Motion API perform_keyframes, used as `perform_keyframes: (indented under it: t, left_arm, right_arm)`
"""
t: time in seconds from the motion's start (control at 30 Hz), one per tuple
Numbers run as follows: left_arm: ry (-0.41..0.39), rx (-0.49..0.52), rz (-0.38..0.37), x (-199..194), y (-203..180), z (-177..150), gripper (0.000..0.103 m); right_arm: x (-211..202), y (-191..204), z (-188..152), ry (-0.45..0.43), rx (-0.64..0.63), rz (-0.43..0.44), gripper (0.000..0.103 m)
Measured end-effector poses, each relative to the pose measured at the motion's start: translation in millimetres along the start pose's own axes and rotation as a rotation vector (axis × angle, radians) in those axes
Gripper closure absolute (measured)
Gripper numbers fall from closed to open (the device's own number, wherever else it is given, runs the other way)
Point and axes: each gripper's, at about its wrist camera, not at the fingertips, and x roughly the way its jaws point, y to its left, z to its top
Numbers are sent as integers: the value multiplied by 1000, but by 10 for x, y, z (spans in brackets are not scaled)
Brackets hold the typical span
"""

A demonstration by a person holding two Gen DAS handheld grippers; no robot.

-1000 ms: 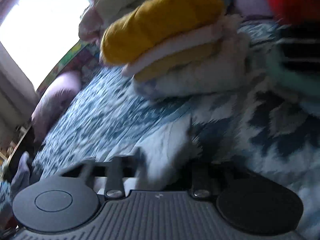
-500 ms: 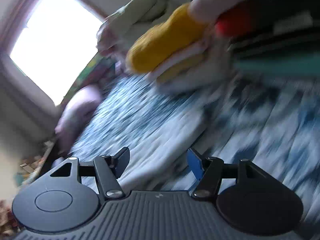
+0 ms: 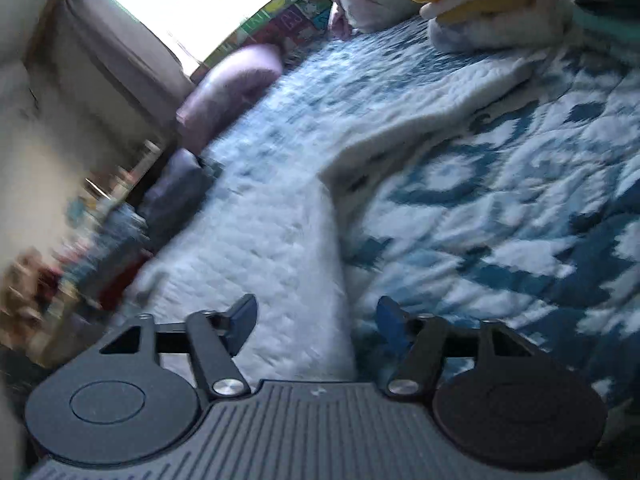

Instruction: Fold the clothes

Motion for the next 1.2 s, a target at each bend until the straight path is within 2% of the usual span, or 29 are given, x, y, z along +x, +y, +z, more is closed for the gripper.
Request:
perform_keyframes:
  t: [0.03, 0.07, 0.13, 0.17, 0.2, 0.23, 0.27, 0.3, 0.33, 0.37, 0.4, 0.43, 0.47, 0.5, 0.53, 0.57, 0.63, 0.67, 0.73, 0.8, 0.9, 1.0, 1.07, 1.17, 1.2]
  left_arm:
    - [11, -15, -29, 33, 18, -24, 70]
    - [23, -108, -104, 52, 107, -31, 73]
    - [48, -293, -254, 88, 287, -44, 89]
    - [56, -394, -338, 101, 384, -54, 90]
    - [29, -546, -475, 73, 524, -87, 92]
    - [-21, -653, -582, 18, 628, -124, 92]
    - [-65, -688, -617, -39, 686, -146, 92]
    - [-79, -700, -612, -57, 740, -166, 92]
    - [-48, -725, -558, -13, 813, -207, 92]
    - [10, -750, -477, 57, 887, -266, 92]
    - [69, -773, -397, 125, 961, -326, 92]
    - [125, -788, -328, 178, 1029, -388, 92]
    - [140, -789, -326, 187, 1055, -399, 91]
    - [147, -773, -326, 168, 1043, -364, 86]
    - [153, -756, -325, 147, 1030, -330, 79]
    - [145, -730, -319, 114, 1006, -303, 75]
    - [112, -668, -295, 44, 947, -263, 64]
    - [103, -626, -275, 13, 903, -233, 63]
    - [66, -506, -201, -61, 745, -163, 59]
    - [16, -366, -127, -86, 586, -74, 51]
    - [-51, -154, -36, -91, 342, 39, 50]
    - [-82, -78, -36, 67, 250, 192, 50]
    - [-92, -67, -77, 84, 313, 284, 51]
    - [-68, -105, -119, 219, 405, 357, 55]
    - [-55, -125, -130, 279, 435, 372, 61]
  right_arm:
    - [47, -43, -23, 9, 48, 18, 88]
    - [111, -127, -36, 21, 133, 60, 90]
    - [240, -295, -61, 43, 303, 143, 91]
    - [274, -390, -117, 41, 403, 205, 91]
    - [291, -492, -197, 31, 513, 277, 92]
    - [308, -594, -276, 21, 622, 350, 92]
    - [326, -696, -356, 11, 732, 423, 92]
    - [343, -799, -436, 0, 841, 496, 92]
    - [378, -870, -509, 17, 894, 496, 92]
    - [397, -901, -551, 32, 901, 479, 98]
    - [402, -920, -578, 37, 901, 473, 95]
    - [379, -891, -551, 43, 874, 457, 86]
    - [328, -825, -491, 41, 815, 431, 80]
    - [269, -754, -429, 32, 747, 401, 66]
    - [210, -683, -366, 24, 679, 372, 57]
    - [159, -621, -323, 7, 618, 340, 54]
    - [80, -511, -259, -32, 515, 278, 50]
    - [64, -468, -240, -44, 484, 257, 49]
    - [47, -369, -189, -64, 402, 205, 48]
    - [43, -269, -132, -76, 310, 153, 48]
    - [94, -190, -24, -92, 194, 86, 48]
    - [180, -151, 96, -100, 138, 78, 48]
    - [261, -114, 211, -91, 109, 69, 49]
    - [382, -134, 347, -31, 74, 60, 49]
    - [424, -147, 391, -5, 62, 67, 48]
